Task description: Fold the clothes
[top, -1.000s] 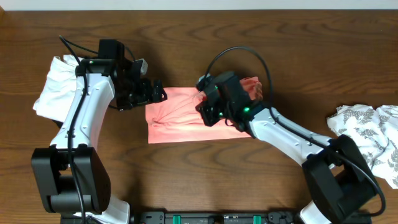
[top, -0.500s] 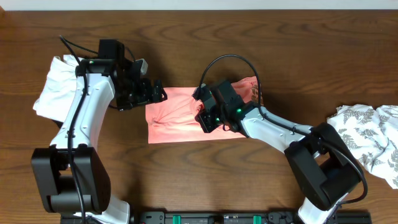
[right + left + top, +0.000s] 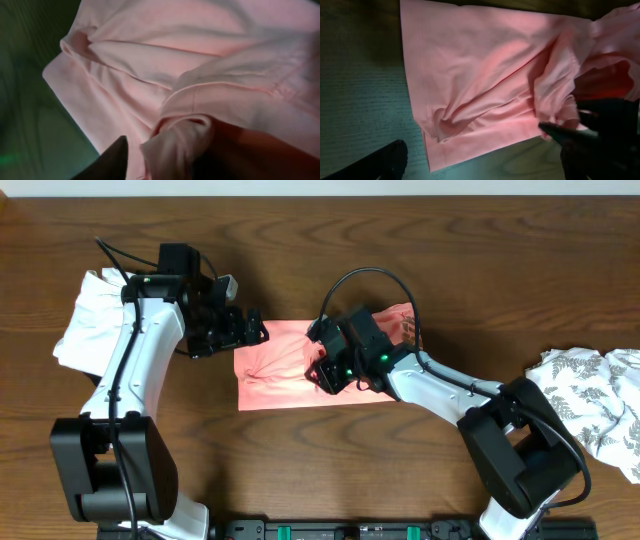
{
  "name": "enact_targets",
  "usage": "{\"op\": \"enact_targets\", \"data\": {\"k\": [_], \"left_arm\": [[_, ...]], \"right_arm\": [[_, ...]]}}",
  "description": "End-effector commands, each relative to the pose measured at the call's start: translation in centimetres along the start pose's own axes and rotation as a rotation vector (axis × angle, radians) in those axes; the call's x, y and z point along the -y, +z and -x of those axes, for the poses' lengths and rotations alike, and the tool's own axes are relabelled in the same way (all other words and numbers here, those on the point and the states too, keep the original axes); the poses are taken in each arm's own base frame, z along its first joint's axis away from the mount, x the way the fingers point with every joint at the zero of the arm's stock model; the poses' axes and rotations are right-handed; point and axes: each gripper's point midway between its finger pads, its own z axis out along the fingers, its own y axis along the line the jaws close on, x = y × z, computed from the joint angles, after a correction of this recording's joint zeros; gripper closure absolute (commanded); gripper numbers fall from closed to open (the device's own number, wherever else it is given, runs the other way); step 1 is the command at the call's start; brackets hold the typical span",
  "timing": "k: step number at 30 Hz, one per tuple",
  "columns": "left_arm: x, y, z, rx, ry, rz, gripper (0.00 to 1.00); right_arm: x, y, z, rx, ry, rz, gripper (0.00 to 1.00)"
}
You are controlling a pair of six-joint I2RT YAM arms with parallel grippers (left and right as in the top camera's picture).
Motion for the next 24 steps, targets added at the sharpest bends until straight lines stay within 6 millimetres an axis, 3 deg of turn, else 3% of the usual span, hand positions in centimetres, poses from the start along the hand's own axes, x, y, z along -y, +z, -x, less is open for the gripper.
{"op": "enact_targets", "data": {"k": [1,5,9,11,14,17,20,23,24], "left_arm": [[-0.1,-0.5,0.3,0.010,0.020,0.011,0.02],[-0.1,-0.5,0.2,0.008,0.019,0.012,0.02],[-0.1,-0.5,0.1,0.005,0.017,0.012,0.02],[-0.1,-0.5,0.1,0.005,0.017,0.012,0.02],[-0.1,-0.5,0.1,0.005,0.018,0.012,0.02],[-0.1,-0.5,0.2,0.006,0.019,0.012,0.02],[0.1,-0.4,0.2,0.009,0.025,0.010,0.02],[1.0,-0.1,0.1,0.002,0.053,0.003,0.02],[1.8,0.1,0.0,-0.001,0.081,-0.013,0.02]], "right_arm": [[-1.2,0.2,-0.1,-0.007,-0.013,0.059,0.59],[-2.4,-1.1,2.1,0.055,-0.037,0.120,0.53],[-3.5,-4.2,5.5,0.144,-0.061,0.188,0.50],[-2.4,-6.7,7.5,0.215,-0.023,0.149,0.48],[1.5,-10.4,9.2,0.299,0.166,0.035,0.45],[4.8,-13.5,9.5,0.348,0.295,-0.019,0.41],[7.7,-15.3,8.3,0.336,0.377,-0.036,0.35],[9.7,-15.4,5.0,0.240,0.486,-0.066,0.49],[10.0,-15.2,4.0,0.208,0.495,-0.073,0.61]]}}
